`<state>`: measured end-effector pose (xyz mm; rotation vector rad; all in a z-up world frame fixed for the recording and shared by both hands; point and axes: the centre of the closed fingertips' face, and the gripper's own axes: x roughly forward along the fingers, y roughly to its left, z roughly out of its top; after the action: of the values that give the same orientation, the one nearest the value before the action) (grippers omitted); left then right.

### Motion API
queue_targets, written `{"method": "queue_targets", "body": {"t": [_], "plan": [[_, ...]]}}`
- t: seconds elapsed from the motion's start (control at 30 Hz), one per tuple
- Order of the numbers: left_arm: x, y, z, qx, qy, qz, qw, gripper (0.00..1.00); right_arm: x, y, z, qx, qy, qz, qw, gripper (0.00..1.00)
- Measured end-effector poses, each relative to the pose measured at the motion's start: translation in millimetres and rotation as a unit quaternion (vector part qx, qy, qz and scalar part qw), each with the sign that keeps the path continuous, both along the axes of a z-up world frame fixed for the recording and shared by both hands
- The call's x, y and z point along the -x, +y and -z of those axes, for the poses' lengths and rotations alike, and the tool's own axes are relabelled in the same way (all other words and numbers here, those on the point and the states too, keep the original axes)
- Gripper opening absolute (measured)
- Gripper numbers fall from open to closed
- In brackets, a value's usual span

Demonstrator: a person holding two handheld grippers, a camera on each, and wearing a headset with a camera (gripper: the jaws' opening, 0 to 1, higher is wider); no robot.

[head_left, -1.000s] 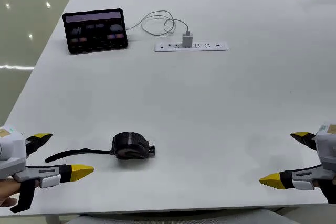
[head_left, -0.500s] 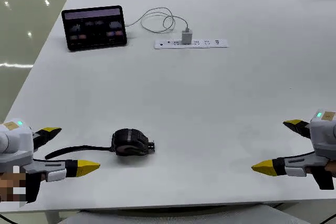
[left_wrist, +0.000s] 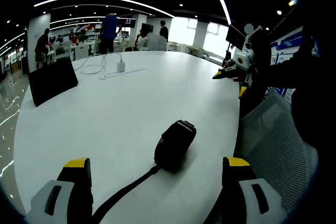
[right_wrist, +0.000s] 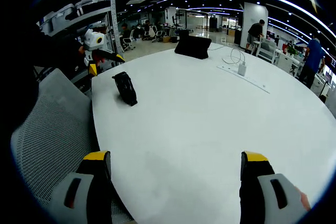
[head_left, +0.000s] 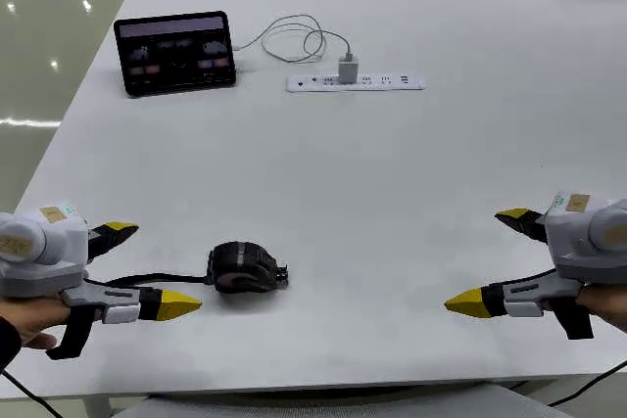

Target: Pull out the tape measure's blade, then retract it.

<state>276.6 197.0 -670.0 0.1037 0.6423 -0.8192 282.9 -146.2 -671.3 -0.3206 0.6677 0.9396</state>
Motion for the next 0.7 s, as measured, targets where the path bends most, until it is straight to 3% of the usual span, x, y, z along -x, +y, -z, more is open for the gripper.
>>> {"method": "queue_targets", "body": {"t": [0.3,0.57,0.7], "plan": [[-9.0,-16.7,7.2,-0.021,0.005,0.051,0.9985,1.00,-6.1,18.1,4.5,0.000,-0.001,-0.025,0.9997,1.00],[-17.6,-26.9,7.9,-0.030,0.005,0.076,0.9967,0.99,-8.9,31.4,9.0,0.001,0.004,-0.043,0.9991,1.00],[-16.8,-34.4,12.5,-0.042,0.008,0.098,0.9942,0.97,-11.5,38.1,14.1,0.001,0.010,-0.051,0.9986,1.00]]}}
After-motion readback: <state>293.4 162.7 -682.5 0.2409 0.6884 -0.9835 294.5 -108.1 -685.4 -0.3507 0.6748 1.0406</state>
